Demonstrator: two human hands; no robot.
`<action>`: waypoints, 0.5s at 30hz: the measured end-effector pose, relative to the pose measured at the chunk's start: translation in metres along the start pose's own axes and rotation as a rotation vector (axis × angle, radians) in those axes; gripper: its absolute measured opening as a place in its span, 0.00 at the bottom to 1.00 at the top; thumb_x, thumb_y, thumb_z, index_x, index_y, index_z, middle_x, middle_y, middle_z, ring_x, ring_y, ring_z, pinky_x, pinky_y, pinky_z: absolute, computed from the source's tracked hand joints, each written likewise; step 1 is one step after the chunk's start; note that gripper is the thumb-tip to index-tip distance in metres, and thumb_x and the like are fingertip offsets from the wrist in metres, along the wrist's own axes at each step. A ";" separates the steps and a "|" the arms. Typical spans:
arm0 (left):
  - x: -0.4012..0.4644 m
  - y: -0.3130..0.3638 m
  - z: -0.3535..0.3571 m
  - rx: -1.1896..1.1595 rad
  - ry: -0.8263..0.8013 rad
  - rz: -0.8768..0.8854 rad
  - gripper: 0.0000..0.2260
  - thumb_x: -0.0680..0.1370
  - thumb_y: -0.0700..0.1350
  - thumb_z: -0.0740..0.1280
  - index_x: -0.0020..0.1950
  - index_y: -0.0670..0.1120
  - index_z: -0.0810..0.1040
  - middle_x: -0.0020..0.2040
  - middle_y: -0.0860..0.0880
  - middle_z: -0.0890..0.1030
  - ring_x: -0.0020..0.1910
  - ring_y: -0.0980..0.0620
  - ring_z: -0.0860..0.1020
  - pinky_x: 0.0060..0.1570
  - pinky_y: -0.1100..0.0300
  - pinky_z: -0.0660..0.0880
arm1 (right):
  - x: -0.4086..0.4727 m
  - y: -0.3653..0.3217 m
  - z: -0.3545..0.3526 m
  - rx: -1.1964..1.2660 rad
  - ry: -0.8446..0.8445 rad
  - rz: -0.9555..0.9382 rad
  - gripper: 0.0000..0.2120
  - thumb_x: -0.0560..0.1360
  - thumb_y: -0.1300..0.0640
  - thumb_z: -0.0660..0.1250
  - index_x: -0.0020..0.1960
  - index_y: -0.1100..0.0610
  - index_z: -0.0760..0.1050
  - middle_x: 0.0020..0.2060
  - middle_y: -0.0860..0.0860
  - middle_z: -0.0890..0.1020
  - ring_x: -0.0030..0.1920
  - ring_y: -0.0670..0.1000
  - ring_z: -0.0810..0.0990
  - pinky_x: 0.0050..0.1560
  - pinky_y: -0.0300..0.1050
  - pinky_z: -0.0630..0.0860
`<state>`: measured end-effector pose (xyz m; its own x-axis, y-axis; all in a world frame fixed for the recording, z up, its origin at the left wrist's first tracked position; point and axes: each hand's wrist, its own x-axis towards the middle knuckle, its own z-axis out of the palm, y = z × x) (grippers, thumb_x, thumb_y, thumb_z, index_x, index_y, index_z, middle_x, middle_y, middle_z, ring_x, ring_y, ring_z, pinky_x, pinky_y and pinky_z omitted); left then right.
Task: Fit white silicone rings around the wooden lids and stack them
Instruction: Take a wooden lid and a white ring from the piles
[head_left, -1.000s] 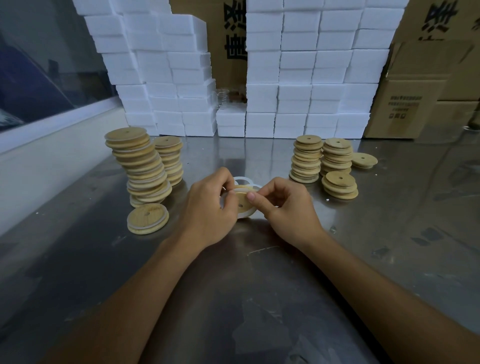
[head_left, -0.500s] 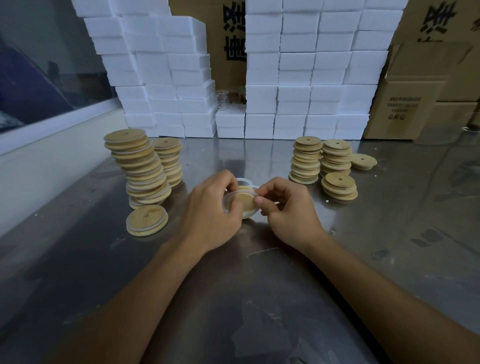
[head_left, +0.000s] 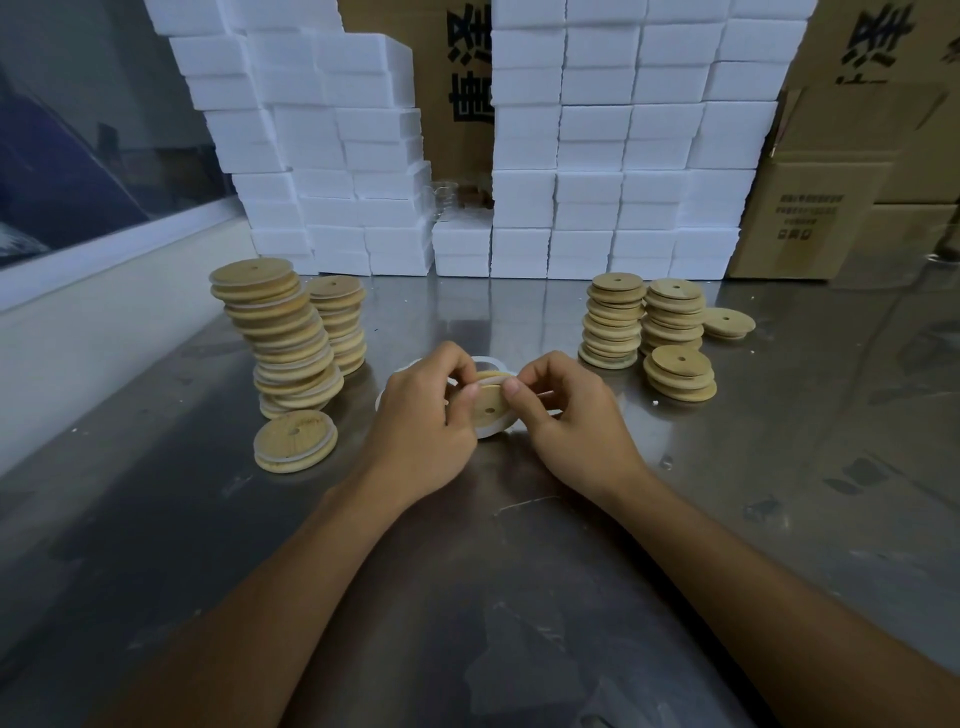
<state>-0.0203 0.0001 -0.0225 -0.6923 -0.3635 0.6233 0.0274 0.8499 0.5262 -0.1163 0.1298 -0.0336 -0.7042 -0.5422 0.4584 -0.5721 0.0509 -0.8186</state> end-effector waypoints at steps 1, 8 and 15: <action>0.000 0.000 0.000 -0.020 0.005 -0.014 0.11 0.76 0.39 0.68 0.41 0.54 0.70 0.38 0.56 0.78 0.39 0.54 0.79 0.33 0.72 0.69 | 0.001 0.001 0.000 -0.004 0.004 0.013 0.07 0.77 0.53 0.69 0.42 0.50 0.75 0.37 0.44 0.82 0.41 0.42 0.82 0.39 0.34 0.77; 0.001 0.003 0.000 -0.055 -0.006 -0.057 0.14 0.76 0.38 0.67 0.39 0.56 0.68 0.37 0.58 0.78 0.38 0.56 0.78 0.34 0.74 0.68 | 0.002 -0.001 -0.004 -0.002 0.011 0.023 0.09 0.75 0.58 0.72 0.39 0.50 0.75 0.34 0.46 0.81 0.37 0.45 0.81 0.39 0.41 0.79; 0.002 0.004 -0.001 -0.046 -0.006 -0.050 0.17 0.76 0.38 0.68 0.38 0.58 0.67 0.38 0.58 0.77 0.40 0.54 0.79 0.36 0.75 0.68 | 0.004 -0.002 -0.007 0.069 -0.004 0.100 0.09 0.75 0.65 0.71 0.39 0.55 0.77 0.37 0.56 0.84 0.42 0.56 0.84 0.48 0.59 0.82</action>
<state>-0.0205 0.0022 -0.0188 -0.6983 -0.4029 0.5917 0.0253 0.8122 0.5829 -0.1211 0.1335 -0.0272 -0.7545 -0.5410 0.3716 -0.4686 0.0475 -0.8821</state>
